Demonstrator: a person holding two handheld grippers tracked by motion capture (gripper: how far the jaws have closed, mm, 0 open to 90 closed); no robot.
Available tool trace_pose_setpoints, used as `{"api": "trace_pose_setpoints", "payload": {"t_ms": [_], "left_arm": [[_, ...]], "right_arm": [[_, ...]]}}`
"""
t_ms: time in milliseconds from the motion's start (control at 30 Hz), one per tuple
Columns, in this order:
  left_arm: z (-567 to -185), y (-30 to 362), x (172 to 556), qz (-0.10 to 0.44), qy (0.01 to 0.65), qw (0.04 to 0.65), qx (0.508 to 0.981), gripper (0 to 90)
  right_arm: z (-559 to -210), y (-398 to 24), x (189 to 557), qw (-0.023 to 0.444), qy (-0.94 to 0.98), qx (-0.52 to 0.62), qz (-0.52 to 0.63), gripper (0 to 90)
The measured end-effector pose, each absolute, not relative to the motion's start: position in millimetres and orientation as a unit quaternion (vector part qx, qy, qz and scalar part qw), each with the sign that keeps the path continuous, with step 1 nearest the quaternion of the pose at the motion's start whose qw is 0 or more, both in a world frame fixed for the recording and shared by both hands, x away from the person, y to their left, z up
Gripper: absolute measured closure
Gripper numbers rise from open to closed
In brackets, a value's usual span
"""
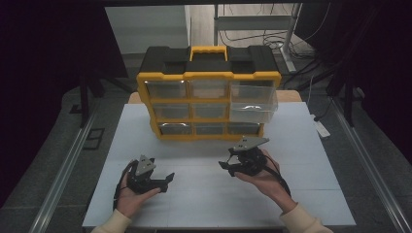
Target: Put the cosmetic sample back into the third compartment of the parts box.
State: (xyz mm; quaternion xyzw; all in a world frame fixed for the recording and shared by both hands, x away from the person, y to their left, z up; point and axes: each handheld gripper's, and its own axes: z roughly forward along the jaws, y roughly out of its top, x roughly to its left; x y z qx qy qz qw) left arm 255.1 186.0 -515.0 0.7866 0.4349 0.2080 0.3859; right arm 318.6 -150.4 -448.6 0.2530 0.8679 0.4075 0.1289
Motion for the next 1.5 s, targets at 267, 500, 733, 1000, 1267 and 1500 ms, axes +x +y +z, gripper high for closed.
{"api": "trace_pose_setpoints", "payload": {"t_ms": [267, 500, 733, 1000, 1267, 1500], "left_arm": [[-514.7, 185.8, 255.0, 0.209, 0.434, 0.387, 0.786, 9.8], [-514.7, 185.6, 255.0, 0.209, 0.434, 0.387, 0.786, 9.8], [-514.7, 185.5, 255.0, 0.209, 0.434, 0.387, 0.786, 9.8], [-514.7, 185.7, 255.1, 0.210, 0.434, 0.386, 0.786, 9.8], [-514.8, 185.6, 255.1, 0.210, 0.434, 0.386, 0.786, 9.8], [-514.7, 185.7, 255.2, 0.210, 0.434, 0.386, 0.786, 9.8]], "right_arm": [[-444.6, -152.9, 315.9, 0.133, 0.865, 0.253, 0.412, 40.1], [-438.5, -155.9, 313.8, 0.142, 0.861, 0.250, 0.419, 40.1], [-428.3, -159.6, 310.1, 0.151, 0.855, 0.246, 0.431, 40.1], [-419.4, -162.3, 306.4, 0.159, 0.849, 0.245, 0.440, 40.1], [-409.8, -165.1, 302.0, 0.167, 0.842, 0.243, 0.452, 40.1], [-401.7, -168.6, 299.4, 0.174, 0.835, 0.242, 0.462, 40.1]]}}
